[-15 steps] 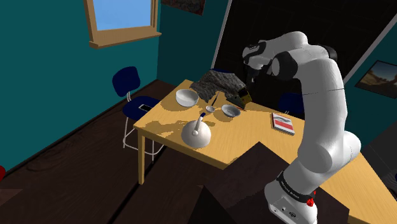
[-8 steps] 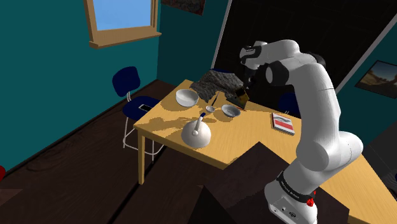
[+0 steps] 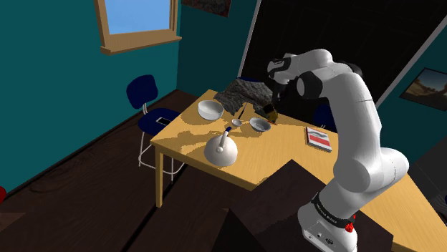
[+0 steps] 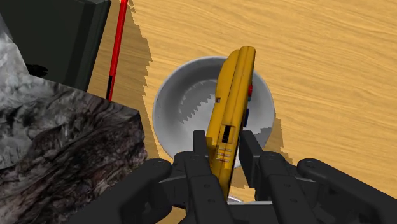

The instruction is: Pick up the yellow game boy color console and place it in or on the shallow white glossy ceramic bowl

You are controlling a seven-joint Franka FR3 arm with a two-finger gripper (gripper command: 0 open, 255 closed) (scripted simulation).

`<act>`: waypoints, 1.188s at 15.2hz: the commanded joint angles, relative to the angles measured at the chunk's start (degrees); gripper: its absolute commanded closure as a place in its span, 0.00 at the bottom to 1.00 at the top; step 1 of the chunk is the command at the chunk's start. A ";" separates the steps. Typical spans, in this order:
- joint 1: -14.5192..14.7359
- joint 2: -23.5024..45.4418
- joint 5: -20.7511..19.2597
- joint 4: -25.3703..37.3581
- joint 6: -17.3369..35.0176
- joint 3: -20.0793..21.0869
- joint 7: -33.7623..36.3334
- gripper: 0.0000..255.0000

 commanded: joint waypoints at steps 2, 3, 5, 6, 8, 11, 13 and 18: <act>-0.07 1.27 0.44 -0.40 1.67 0.41 -0.09 1.00; -0.11 1.65 0.58 -0.51 2.16 0.54 -0.14 1.00; -0.21 2.43 0.84 -0.69 3.10 0.79 -0.23 1.00; -0.27 2.84 0.97 -0.75 3.56 0.92 -0.28 1.00; -0.40 3.68 1.24 -0.82 4.46 1.18 -0.36 1.00; -0.59 4.85 1.59 -0.80 5.61 1.54 -0.47 1.00; -0.59 4.85 1.58 -0.80 5.61 1.54 -0.47 1.00; -0.59 4.85 1.58 -0.80 5.61 1.54 -0.47 1.00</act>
